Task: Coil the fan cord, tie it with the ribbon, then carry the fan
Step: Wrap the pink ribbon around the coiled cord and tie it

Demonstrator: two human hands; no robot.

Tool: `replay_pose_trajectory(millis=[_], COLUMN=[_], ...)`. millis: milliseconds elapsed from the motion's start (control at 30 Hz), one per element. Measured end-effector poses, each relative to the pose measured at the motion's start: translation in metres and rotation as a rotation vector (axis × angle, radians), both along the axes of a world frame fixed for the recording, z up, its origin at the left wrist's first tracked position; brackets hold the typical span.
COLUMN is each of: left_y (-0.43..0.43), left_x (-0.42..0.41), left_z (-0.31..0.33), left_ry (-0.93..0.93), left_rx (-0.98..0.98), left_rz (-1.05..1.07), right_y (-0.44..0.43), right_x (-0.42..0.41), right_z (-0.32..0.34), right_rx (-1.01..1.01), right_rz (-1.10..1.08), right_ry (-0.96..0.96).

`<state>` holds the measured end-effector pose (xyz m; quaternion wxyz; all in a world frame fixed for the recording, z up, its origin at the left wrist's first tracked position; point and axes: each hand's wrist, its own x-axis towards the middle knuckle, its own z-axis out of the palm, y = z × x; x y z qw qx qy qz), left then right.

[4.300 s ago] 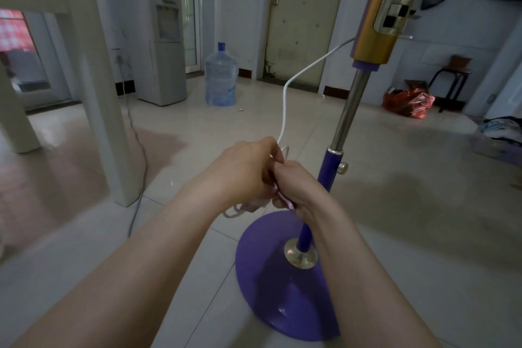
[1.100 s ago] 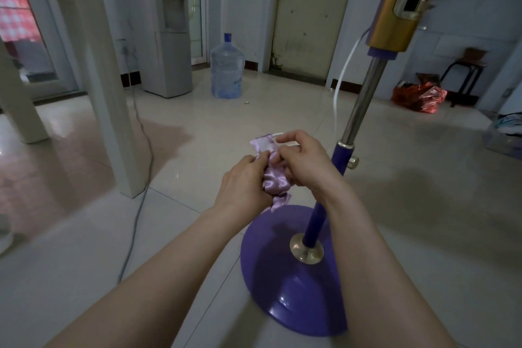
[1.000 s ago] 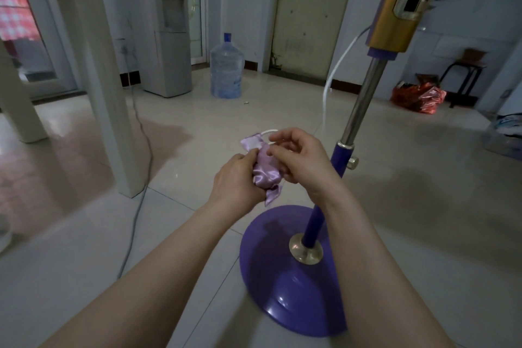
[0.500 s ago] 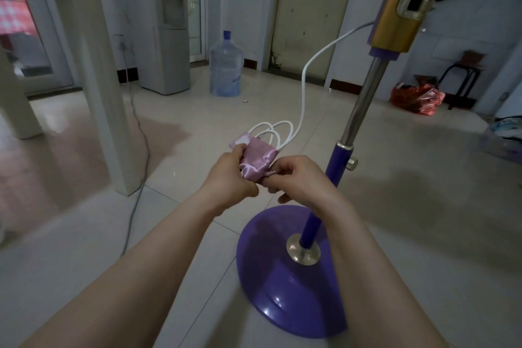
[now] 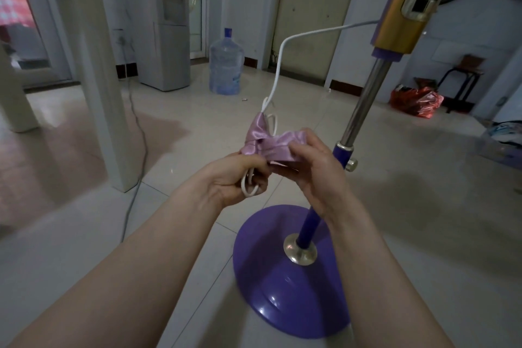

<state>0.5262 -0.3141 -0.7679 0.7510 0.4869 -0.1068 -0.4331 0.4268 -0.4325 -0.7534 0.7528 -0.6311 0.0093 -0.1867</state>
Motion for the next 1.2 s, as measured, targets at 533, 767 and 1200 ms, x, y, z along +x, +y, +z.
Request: replay_pose_trajectory(millis=[533,767,1200], left_y=[-0.008,-0.011,-0.025], left_x=[-0.008,-0.016,-0.016], left_z=[-0.012,-0.016,-0.02], left_ry=[0.228,0.278,-0.366], left_rx=[-0.225,-0.343,0.153], left_rz=[0.035,-0.099,0.314], right_y=[-0.032,-0.013,-0.023], right_x=[-0.004,0.02,0.021], right_z=[-0.026,-0.041,-0.049], right_rx=[0.229,0.44,0.402], right_rz=[-0.105,-0.173,-0.38], right_ry=[0.111,0.249,0.12])
